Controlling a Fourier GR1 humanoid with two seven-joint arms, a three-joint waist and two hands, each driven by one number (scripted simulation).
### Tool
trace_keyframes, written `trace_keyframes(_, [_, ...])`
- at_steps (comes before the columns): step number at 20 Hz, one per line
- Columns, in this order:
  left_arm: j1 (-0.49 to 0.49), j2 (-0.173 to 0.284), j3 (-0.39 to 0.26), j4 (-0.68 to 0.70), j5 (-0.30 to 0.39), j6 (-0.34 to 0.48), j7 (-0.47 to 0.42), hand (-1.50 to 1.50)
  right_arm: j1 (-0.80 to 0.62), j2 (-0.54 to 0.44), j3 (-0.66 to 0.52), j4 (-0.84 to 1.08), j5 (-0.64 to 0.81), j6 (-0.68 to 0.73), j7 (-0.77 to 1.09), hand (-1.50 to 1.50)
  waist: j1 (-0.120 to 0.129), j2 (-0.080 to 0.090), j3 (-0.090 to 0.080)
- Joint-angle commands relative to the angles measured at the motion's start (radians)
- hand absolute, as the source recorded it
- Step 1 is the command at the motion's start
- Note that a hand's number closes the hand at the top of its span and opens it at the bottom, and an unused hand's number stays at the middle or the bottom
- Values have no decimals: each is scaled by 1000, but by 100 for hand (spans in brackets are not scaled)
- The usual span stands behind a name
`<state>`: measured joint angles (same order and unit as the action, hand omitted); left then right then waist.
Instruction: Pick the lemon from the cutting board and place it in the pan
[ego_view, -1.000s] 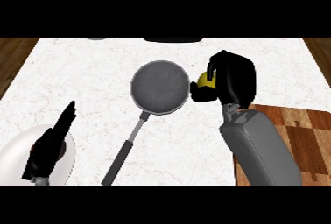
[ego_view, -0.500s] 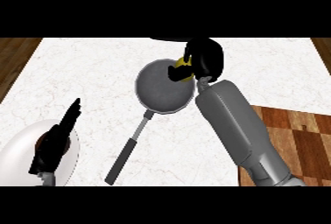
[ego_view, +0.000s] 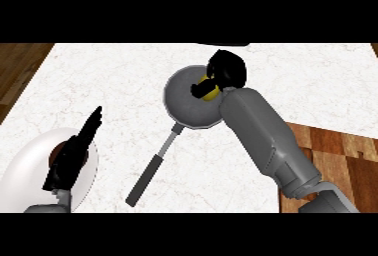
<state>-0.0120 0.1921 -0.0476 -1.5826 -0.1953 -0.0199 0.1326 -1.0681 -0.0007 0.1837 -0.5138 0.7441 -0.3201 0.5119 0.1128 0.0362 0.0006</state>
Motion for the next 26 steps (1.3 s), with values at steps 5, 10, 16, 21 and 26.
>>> trace_keyframes(5, [-31,6,-13,-2,-1,-23,4,0,34,1,-150,81,-333,-47,-97,-150,42,11,3])
trace_keyframes(10, [-42,-23,-31,15,-19,-2,34,0,53,1,-159,50,-435,-195,-302,-150,25,4,3])
trace_keyframes(16, [-43,-1,2,12,0,-13,26,0,-9,1,-236,65,-504,-429,-383,-150,17,3,2])
trace_keyframes(21, [14,-1,5,25,-9,-3,-20,0,19,1,-304,74,-600,-577,-471,-150,-20,-11,1])
trace_keyframes(26, [80,17,59,-6,17,7,-32,0,151,-29,-405,6,-666,-495,-660,-150,-84,-28,1])
